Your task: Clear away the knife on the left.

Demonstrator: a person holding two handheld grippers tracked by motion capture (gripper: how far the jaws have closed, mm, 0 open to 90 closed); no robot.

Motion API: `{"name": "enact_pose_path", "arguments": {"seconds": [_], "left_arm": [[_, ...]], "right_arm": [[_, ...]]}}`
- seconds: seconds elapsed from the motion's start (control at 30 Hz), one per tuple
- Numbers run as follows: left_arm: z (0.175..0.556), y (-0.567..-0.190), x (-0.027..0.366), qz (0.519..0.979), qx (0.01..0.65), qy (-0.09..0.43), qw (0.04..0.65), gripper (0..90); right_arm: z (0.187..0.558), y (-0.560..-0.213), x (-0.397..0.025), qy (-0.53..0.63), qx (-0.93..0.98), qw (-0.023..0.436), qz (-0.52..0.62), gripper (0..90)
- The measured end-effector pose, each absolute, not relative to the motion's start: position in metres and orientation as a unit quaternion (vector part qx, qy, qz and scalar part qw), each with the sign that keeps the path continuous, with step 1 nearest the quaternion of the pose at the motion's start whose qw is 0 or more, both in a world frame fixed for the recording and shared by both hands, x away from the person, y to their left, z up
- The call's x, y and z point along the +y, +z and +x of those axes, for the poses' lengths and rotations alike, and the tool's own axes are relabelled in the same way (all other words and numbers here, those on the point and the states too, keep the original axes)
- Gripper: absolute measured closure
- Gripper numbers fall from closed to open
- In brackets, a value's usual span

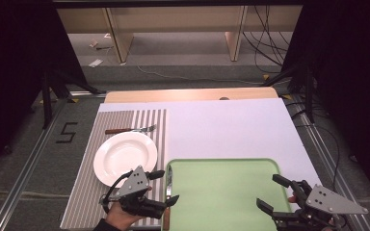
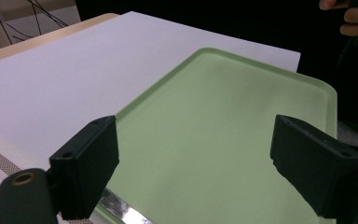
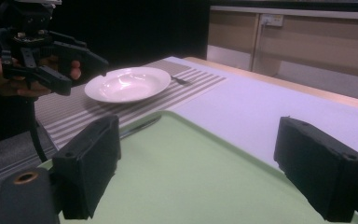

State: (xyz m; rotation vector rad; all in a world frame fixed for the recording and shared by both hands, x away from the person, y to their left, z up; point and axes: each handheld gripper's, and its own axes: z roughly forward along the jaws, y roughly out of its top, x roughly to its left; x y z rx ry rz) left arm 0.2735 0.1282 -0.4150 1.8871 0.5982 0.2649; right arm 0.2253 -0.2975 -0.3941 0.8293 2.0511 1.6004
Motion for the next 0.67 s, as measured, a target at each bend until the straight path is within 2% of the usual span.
{"name": "enact_pose_path", "arguments": {"seconds": [0.67], "left_arm": [[0.2749,-0.4153,0.1258,0.798,0.252,0.100,0.538,14.9]], "right_arm": [[0.2260,-0.3945,-0.2977,0.573,0.736,0.204,0.297,15.7]]}}
